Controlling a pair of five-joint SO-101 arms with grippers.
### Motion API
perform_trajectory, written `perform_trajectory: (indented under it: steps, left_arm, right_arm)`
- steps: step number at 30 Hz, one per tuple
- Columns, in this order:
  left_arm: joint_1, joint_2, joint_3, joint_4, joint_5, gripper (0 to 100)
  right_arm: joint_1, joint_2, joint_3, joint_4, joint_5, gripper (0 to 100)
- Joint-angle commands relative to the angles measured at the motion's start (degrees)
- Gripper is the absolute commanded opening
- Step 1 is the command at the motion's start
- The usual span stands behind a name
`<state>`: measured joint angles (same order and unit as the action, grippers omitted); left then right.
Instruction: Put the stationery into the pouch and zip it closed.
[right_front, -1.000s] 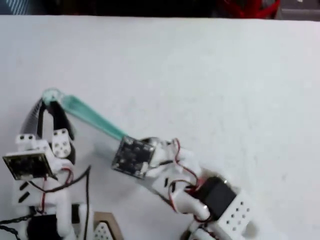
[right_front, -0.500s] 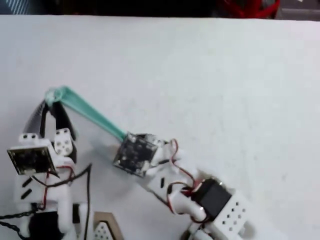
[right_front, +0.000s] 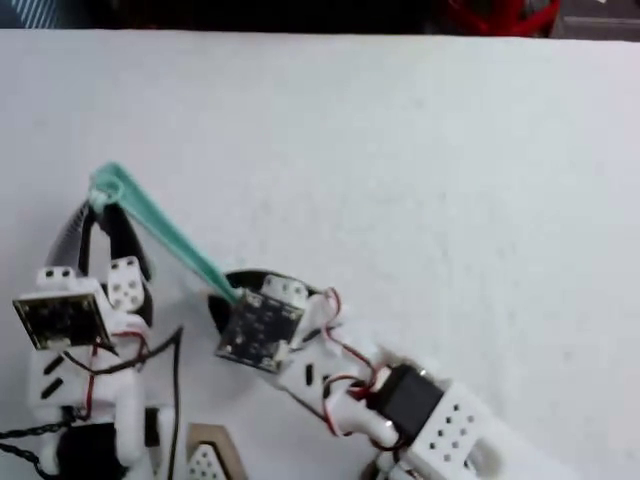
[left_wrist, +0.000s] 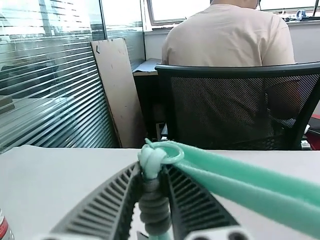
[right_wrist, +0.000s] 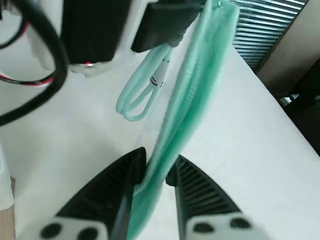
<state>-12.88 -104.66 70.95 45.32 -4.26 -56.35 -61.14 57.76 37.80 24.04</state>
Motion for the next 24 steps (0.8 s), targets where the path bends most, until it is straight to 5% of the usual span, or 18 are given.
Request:
perform_trajectory:
  steps: [1, 4, 11, 24]
  left_arm:
    - [0.2, -0.1, -0.5, 0.3, 1.1, 16]
    - [-0.4, -0.1, -1.7, 2.4, 8.0, 26]
    - [-0.2, -0.1, -9.0, 7.3, 9.4, 25]
    - [-0.1, -0.1, 7.0, 3.4, 12.6, 19]
  right_arm:
    - [4.4, 0.5, 1.1, -2.4, -0.1, 1.9]
    - [11.1, 0.4, 1.1, -4.3, -0.1, 1.9]
    - [22.7, -1.5, -1.8, -5.3, 0.4, 1.9]
    - [33.5, -13.5, -4.3, -5.8, 19.1, 1.9]
